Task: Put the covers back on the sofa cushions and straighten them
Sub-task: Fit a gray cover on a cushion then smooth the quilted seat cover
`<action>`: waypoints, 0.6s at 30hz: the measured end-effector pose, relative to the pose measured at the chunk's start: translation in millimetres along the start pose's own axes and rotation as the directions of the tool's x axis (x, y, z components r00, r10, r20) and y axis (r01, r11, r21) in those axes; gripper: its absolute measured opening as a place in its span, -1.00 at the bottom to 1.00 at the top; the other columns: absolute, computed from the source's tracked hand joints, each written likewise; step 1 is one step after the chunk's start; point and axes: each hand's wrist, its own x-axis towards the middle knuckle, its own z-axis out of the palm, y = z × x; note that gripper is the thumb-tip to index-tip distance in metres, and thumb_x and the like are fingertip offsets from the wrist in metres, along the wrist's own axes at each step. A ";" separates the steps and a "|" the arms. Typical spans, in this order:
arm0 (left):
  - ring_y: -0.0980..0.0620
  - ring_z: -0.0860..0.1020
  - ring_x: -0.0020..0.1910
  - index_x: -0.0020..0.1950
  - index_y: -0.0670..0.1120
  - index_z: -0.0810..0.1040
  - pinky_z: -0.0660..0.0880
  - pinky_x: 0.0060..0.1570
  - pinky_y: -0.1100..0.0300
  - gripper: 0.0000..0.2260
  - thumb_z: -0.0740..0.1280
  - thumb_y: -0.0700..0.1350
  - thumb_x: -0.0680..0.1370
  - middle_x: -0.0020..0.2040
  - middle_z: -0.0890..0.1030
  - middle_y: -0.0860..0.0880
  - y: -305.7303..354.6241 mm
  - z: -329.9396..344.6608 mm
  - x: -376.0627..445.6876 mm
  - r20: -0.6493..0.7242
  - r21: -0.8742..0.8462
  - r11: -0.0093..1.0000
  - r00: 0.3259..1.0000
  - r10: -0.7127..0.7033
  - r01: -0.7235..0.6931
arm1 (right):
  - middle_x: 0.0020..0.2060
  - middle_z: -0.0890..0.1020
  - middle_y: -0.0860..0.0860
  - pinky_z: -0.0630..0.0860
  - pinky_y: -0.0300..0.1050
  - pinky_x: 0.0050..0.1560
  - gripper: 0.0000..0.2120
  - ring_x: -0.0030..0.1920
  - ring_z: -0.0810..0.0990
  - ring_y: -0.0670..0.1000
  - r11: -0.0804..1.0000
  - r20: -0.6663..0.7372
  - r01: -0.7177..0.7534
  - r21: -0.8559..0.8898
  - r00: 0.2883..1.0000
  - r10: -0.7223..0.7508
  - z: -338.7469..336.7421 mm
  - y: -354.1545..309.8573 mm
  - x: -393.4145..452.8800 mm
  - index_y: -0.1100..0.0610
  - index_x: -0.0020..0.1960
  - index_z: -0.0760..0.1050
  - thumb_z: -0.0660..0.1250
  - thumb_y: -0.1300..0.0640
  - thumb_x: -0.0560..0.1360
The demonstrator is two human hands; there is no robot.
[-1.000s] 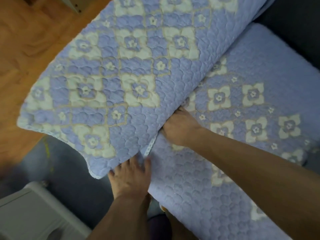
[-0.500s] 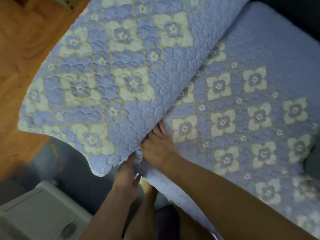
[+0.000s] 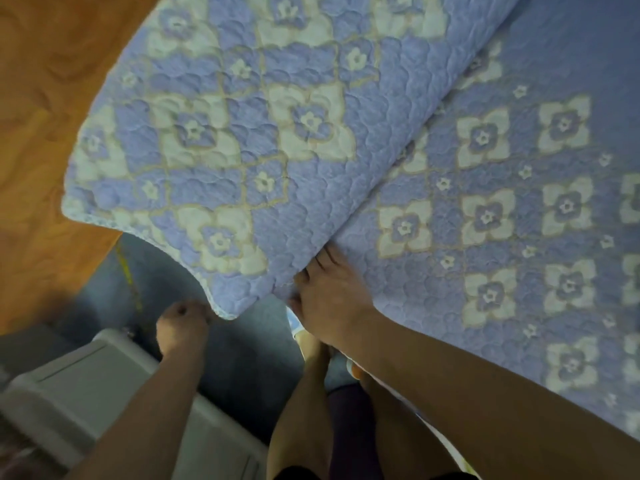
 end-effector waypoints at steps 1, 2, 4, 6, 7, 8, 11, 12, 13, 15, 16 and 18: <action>-0.20 0.62 -0.11 -0.15 -0.14 0.64 0.52 -0.09 -0.02 -0.85 0.35 -0.10 0.53 -0.14 0.67 -0.19 -1.0 -1.0 -8.3 0.072 0.074 0.997 0.997 -0.010 0.004 | 0.53 0.28 0.00 -0.15 0.07 0.58 -0.37 0.58 0.09 0.10 0.999 0.015 -0.051 -0.016 0.999 0.051 14.9 -4.8 7.6 0.12 0.57 0.21 0.12 -0.17 0.60; -0.14 0.58 -0.16 -0.19 -0.10 0.63 0.49 -0.15 0.02 -0.90 0.40 -0.10 0.50 -0.19 0.65 -0.14 -4.1 0.7 -14.2 0.202 0.038 0.999 0.979 -0.012 0.005 | 0.51 0.31 -0.15 -0.13 -0.02 0.58 -0.44 0.58 0.07 -0.01 0.987 -0.070 -0.161 -0.013 0.985 0.160 16.2 -2.1 21.0 0.04 0.57 0.22 0.11 -0.13 0.62; -0.06 0.55 -0.15 -0.07 -0.01 0.64 0.48 -0.13 0.05 -0.89 0.49 -0.07 0.44 -0.12 0.65 -0.06 -6.1 2.9 -27.9 0.430 -0.033 0.999 0.902 -0.014 0.031 | 0.51 0.11 -0.39 -0.19 -0.12 0.57 -0.46 0.56 -0.19 -0.17 0.947 -0.128 -0.307 -0.092 0.947 0.294 3.0 -1.9 37.4 -0.08 0.62 -0.05 -0.02 -0.07 0.68; -0.01 0.62 0.04 0.19 0.07 0.59 0.53 0.11 0.02 -0.73 0.49 -0.08 0.51 0.10 0.67 0.01 2.0 19.5 -43.8 0.555 -0.149 0.986 0.832 0.015 0.081 | 0.59 0.06 -0.16 -0.12 0.07 0.58 -0.32 0.60 -0.11 0.00 0.984 -0.076 -0.180 0.005 0.981 0.180 9.8 -11.3 35.0 -0.06 0.62 -0.13 0.07 -0.22 0.62; -0.01 0.60 0.14 0.29 0.06 0.53 0.51 0.21 0.02 -0.71 0.40 -0.12 0.58 0.21 0.63 0.00 11.8 28.8 -53.5 0.556 -0.209 0.972 0.831 0.031 0.104 | 0.59 0.11 -0.05 -0.07 0.15 0.56 -0.27 0.60 -0.03 0.08 0.996 0.006 -0.080 0.051 0.997 0.079 7.1 -11.1 28.2 -0.04 0.63 -0.06 0.12 -0.27 0.58; -0.01 0.58 0.18 0.36 0.03 0.48 0.49 0.24 0.07 -0.70 0.31 -0.16 0.63 0.27 0.59 -0.03 18.6 39.3 -58.5 0.571 -0.251 0.957 0.821 0.023 0.147 | 0.58 0.17 0.00 -0.05 0.18 0.54 -0.26 0.59 0.02 0.12 0.998 -0.024 -0.039 0.041 0.999 0.040 3.5 -8.7 22.9 -0.01 0.62 0.03 0.15 -0.28 0.55; 0.12 0.56 -0.03 0.14 -0.04 0.51 0.53 -0.10 0.36 -0.83 0.13 -0.18 0.71 0.08 0.59 -0.02 35.8 60.0 -75.7 0.674 -0.172 0.960 0.737 -0.049 0.220 | 0.51 0.33 0.03 -0.05 0.19 0.55 -0.32 0.57 0.10 0.15 0.999 -0.078 -0.035 -0.009 0.996 0.034 -4.6 -5.1 7.5 0.07 0.56 0.25 0.23 -0.20 0.52; 0.14 0.54 -0.08 0.03 -0.01 0.49 0.52 -0.21 0.40 -0.82 0.12 -0.16 0.71 -0.02 0.55 0.04 36.1 67.2 -76.0 0.689 -0.151 0.965 0.722 -0.054 0.216 | 0.51 0.33 0.06 -0.06 0.20 0.55 -0.33 0.57 0.10 0.16 1.000 -0.055 -0.001 -0.019 0.998 0.000 -4.0 -4.7 2.0 0.11 0.55 0.26 0.23 -0.17 0.53; 0.12 0.52 -0.08 -0.03 0.03 0.45 0.49 -0.22 0.40 -0.84 0.14 -0.11 0.70 -0.07 0.51 0.08 36.1 75.6 -75.8 0.676 -0.162 0.959 0.734 -0.063 0.232 | 0.53 0.31 0.08 -0.08 0.21 0.55 -0.33 0.58 0.07 0.18 0.998 -0.055 0.041 -0.044 0.998 -0.044 -0.3 -2.0 -3.7 0.15 0.56 0.24 0.20 -0.14 0.54; 0.01 0.44 0.03 -0.09 0.09 0.36 0.42 -0.06 0.34 -0.88 0.24 -0.03 0.64 -0.10 0.42 0.10 34.9 90.0 -69.1 0.537 -0.217 0.969 0.844 0.016 0.120 | 0.53 0.30 0.10 -0.10 0.18 0.55 -0.33 0.57 0.09 0.17 0.994 -0.102 0.085 -0.076 0.991 -0.092 4.5 5.4 -9.9 0.18 0.56 0.23 0.17 -0.11 0.54; 0.00 0.40 0.06 -0.08 0.08 0.36 0.42 0.00 0.26 -0.87 0.26 -0.06 0.64 -0.10 0.41 0.07 31.2 97.1 -66.8 0.457 -0.233 0.971 0.887 0.068 0.045 | 0.50 0.35 0.10 -0.10 0.16 0.56 -0.34 0.56 0.13 0.15 0.993 -0.121 0.097 -0.073 0.987 -0.106 6.9 7.0 -7.6 0.18 0.54 0.27 0.17 -0.12 0.53; 0.02 0.51 -0.06 -0.01 0.05 0.44 0.52 -0.14 0.19 -0.90 0.23 -0.12 0.68 -0.14 0.51 0.05 31.1 100.7 -67.7 0.374 -0.382 0.922 0.922 0.099 0.056 | 0.45 0.43 0.05 -0.09 0.13 0.56 -0.39 0.54 0.20 0.11 0.995 -0.088 0.074 -0.062 0.993 -0.080 3.2 2.5 8.5 0.14 0.50 0.35 0.19 -0.14 0.54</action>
